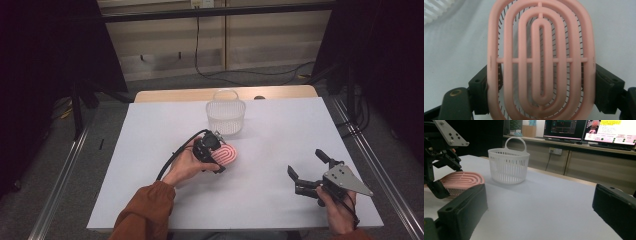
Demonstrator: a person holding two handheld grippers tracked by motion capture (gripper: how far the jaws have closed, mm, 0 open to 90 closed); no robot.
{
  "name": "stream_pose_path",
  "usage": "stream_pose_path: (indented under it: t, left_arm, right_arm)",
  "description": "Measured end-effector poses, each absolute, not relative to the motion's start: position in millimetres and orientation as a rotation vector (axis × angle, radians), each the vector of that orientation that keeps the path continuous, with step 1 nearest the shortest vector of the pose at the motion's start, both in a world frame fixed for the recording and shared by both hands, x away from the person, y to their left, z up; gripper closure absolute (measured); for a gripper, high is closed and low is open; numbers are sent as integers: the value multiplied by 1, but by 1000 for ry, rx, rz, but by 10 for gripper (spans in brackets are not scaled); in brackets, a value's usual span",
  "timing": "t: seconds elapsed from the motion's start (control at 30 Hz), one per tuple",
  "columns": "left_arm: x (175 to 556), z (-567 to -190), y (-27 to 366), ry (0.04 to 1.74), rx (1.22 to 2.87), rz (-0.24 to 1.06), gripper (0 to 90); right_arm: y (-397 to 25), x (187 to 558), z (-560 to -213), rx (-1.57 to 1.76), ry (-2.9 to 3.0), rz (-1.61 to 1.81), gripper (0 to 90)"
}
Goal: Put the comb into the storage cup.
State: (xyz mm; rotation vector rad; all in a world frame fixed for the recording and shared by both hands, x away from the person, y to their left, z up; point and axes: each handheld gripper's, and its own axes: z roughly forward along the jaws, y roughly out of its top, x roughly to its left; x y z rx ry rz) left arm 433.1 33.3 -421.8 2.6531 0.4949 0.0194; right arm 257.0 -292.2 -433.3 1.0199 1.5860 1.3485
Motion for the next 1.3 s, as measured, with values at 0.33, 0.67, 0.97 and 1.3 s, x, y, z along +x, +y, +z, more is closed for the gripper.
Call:
stream_pose_path:
  t: [0.33,0.67,0.97,1.3]
  left_arm:
    - [433,-414,38,525,2605,40,202]
    - [431,-404,50,545,2525,76,201]
    - [431,-393,61,590,2410,112,201]
    - [428,-386,69,559,2302,160,201]
  right_arm:
    - [-292,256,-433,1022,1585,1348,0]
    - [-292,256,-433,1020,1584,1346,0]
    - [-292,256,-433,1021,1585,1347,0]
    - [-292,256,-433,1018,1584,1351,0]
